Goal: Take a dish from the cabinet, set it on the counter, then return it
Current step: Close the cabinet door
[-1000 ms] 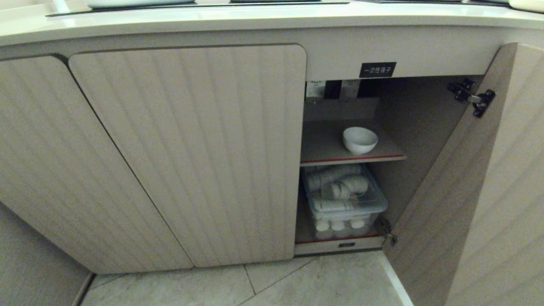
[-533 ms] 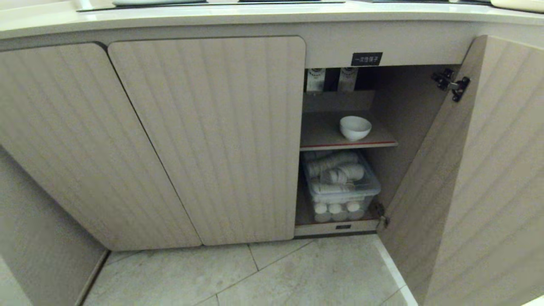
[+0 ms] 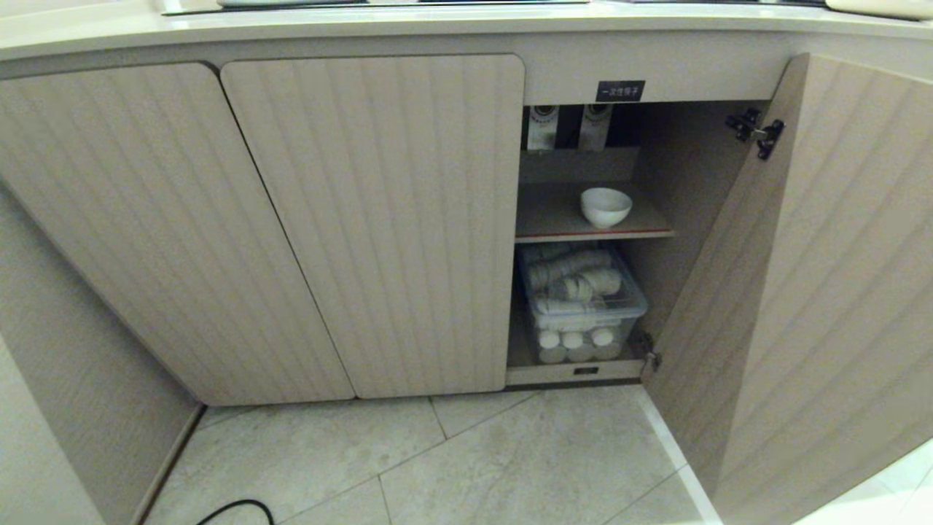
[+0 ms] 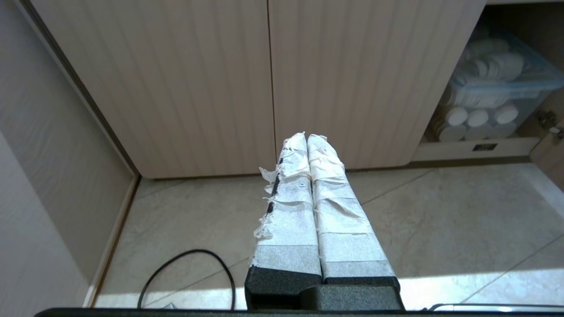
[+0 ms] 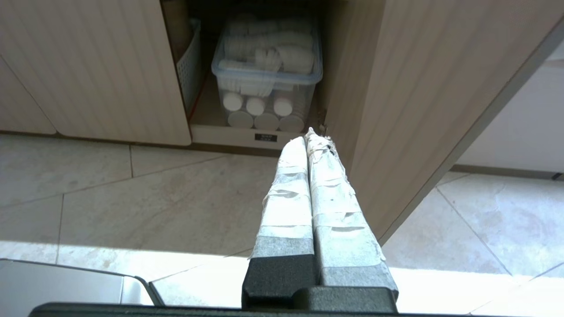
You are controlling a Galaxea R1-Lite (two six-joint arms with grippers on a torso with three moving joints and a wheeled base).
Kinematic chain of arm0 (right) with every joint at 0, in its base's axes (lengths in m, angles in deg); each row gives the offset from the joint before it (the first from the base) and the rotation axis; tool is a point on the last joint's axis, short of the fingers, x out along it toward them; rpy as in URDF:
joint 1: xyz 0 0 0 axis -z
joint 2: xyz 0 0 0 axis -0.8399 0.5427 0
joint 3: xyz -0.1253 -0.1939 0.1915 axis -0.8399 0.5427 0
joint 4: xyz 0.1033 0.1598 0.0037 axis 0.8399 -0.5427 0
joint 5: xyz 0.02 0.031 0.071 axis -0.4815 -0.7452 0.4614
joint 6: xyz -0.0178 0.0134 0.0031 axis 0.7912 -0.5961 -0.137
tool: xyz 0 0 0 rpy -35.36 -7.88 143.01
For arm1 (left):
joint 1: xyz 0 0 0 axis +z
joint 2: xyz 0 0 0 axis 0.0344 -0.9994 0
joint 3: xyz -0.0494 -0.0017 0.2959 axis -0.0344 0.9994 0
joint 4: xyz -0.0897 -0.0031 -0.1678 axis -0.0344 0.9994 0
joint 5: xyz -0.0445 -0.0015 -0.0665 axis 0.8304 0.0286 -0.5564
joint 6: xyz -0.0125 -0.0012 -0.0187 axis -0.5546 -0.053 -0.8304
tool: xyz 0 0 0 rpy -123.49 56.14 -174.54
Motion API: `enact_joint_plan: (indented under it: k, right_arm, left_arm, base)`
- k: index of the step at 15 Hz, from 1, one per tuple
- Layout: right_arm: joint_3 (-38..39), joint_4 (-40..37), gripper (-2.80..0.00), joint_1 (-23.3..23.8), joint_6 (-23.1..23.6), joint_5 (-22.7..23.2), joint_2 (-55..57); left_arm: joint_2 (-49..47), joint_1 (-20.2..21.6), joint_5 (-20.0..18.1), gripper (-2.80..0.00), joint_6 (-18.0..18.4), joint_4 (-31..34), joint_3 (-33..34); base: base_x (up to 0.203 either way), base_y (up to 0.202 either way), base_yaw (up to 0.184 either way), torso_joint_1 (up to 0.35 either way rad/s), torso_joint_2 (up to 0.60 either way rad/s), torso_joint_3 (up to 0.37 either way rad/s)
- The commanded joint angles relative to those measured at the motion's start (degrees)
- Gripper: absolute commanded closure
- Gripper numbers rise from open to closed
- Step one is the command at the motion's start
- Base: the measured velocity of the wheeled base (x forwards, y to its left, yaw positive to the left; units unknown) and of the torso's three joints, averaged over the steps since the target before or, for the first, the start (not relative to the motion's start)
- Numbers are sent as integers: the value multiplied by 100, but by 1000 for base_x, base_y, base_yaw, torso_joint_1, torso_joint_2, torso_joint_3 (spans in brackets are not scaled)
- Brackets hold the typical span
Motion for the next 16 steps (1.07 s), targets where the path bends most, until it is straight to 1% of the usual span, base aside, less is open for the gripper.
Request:
enact_joint_plan:
  k: [1,16]
  right_arm:
    - [0,-4,0,-1,8,5,7]
    - [0,-4,0,-1,8,5,7]
  left_arm:
    - [0,0,0,0,0,0,2]
    - [0,0,0,0,-9,-9,-6]
  base:
    - [0,0,0,0,0,0]
    - [0,0,0,0,0,0]
